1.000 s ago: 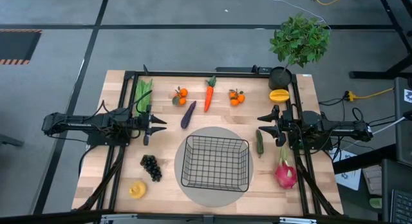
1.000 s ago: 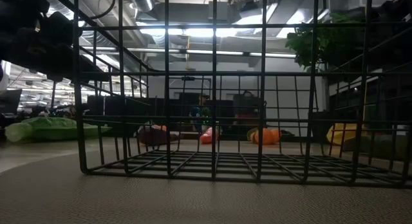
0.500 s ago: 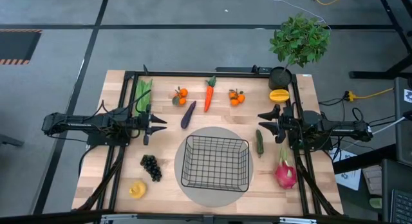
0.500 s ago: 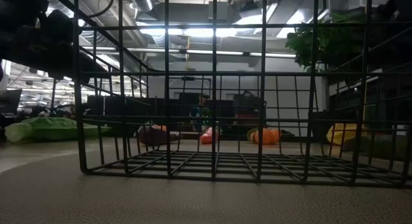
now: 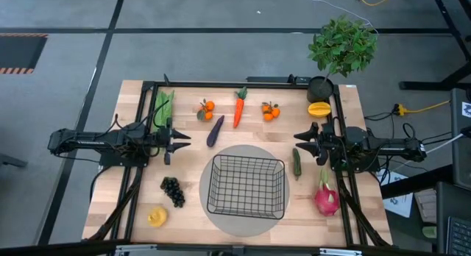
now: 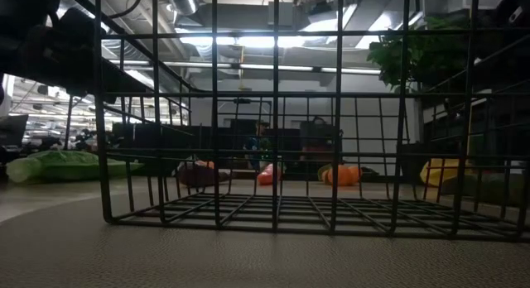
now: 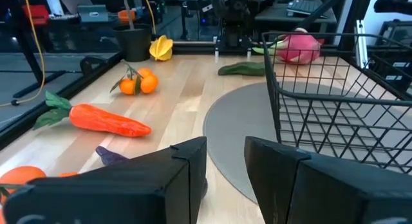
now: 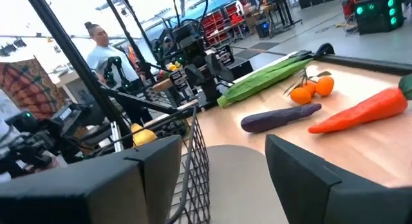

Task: Build produce basket
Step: Put the green chili pepper into the black wire basket

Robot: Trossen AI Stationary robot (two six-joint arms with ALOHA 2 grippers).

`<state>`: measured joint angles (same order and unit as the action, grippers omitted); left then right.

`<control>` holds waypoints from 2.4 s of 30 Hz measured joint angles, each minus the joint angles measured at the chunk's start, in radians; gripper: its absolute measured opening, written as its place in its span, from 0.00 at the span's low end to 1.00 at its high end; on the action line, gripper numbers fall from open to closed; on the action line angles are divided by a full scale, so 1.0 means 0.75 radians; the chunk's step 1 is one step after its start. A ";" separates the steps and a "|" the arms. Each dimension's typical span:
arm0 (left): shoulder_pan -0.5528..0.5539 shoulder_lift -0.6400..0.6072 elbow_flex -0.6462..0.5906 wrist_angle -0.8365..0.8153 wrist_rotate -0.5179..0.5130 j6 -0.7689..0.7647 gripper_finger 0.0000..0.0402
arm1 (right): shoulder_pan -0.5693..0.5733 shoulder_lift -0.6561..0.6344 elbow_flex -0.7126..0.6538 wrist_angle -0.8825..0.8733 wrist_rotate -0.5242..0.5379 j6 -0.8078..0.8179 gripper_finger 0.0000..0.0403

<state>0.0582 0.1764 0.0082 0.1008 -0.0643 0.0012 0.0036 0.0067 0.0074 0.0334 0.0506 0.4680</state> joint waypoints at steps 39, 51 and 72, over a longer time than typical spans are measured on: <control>-0.029 0.000 0.000 0.057 -0.084 -0.233 0.24 | 0.101 1.056 0.985 -1.392 0.341 0.773 0.55; -0.029 0.000 0.000 0.056 -0.122 -0.233 0.24 | 0.122 1.638 0.943 -1.260 -0.013 1.017 0.55; -0.028 0.000 0.000 0.056 -0.122 -0.233 0.24 | 0.185 1.992 0.942 -1.159 -0.035 1.158 0.48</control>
<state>0.0372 0.1764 0.0082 0.1429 -0.1558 -0.1734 0.1421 1.5010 0.7136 -0.8357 0.0242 1.3362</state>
